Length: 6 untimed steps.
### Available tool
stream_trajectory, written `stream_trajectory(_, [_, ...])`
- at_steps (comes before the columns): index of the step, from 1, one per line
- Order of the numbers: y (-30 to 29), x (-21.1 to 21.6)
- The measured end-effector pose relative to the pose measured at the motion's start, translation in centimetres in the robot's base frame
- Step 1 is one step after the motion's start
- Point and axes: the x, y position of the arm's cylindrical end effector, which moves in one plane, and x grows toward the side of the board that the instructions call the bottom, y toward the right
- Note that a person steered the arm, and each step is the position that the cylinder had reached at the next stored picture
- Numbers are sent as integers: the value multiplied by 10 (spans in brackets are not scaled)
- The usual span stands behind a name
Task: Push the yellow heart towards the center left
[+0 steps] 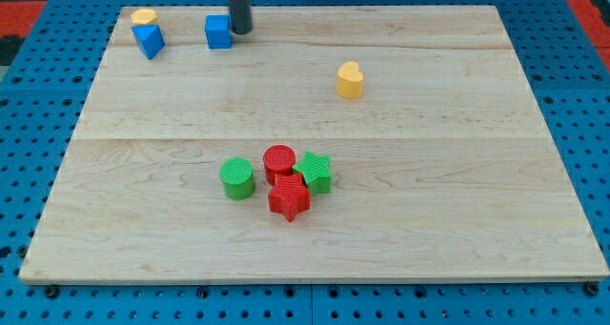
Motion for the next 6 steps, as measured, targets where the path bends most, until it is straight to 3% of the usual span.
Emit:
stream_trajectory(1, [3,6])
stream_trajectory(3, [261,41])
stream_trajectory(4, [306,120])
stream_trajectory(5, [225,126])
stream_trajectory(6, [117,81])
